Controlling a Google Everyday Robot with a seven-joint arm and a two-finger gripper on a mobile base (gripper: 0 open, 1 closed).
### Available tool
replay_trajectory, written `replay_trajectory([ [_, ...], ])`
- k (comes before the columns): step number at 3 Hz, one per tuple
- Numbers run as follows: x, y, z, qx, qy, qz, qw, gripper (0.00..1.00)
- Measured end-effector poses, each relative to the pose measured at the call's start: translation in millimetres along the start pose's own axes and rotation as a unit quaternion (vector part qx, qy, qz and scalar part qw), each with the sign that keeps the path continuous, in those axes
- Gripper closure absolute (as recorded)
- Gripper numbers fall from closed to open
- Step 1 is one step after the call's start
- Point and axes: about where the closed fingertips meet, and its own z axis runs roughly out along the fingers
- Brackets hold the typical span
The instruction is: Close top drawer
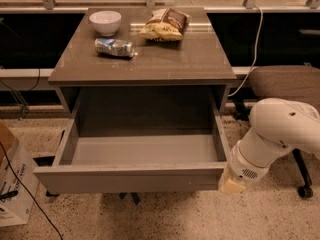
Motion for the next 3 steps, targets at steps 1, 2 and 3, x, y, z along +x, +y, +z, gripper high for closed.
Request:
replay_trajectory([
  [1, 0.0, 0.0, 0.0, 0.0, 0.0, 0.0, 1.0, 1.0],
  [2, -16.6, -16.3, 7.2, 0.018, -0.003, -0.006, 0.9998, 1.0],
  [3, -16.6, -16.4, 7.2, 0.018, -0.004, -0.006, 0.9998, 1.0],
])
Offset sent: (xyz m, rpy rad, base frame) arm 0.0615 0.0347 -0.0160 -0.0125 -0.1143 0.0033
